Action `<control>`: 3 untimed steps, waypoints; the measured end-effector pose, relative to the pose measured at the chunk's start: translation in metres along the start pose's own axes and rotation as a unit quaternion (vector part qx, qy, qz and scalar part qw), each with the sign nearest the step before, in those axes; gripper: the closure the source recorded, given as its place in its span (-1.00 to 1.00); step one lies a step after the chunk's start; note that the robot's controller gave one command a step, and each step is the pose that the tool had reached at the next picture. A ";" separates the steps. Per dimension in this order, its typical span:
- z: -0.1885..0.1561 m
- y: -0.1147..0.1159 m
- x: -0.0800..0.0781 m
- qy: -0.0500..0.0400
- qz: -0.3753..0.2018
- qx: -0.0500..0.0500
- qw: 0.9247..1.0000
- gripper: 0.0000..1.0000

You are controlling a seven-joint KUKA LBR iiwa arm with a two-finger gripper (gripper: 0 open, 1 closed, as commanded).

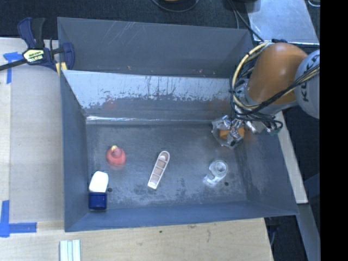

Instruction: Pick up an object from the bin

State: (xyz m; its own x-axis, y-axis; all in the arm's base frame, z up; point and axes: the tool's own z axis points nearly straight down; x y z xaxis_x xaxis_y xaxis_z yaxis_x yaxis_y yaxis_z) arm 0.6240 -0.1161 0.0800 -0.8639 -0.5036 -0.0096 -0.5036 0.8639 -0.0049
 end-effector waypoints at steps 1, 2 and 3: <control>0.000 0.000 0.000 0.000 0.000 0.000 1.000 1.00; -0.049 0.005 -0.009 -0.004 -0.009 0.003 1.000 1.00; -0.050 0.004 -0.005 -0.003 -0.010 0.002 1.000 1.00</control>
Offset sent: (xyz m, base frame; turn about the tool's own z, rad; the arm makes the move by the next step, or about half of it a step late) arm 0.0020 0.0097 0.0448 -0.0209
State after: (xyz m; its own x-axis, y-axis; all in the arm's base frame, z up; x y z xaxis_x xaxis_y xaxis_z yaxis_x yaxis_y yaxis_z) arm 0.6253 -0.1102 0.1299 -0.8534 -0.5211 -0.0146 -0.5210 0.8535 -0.0083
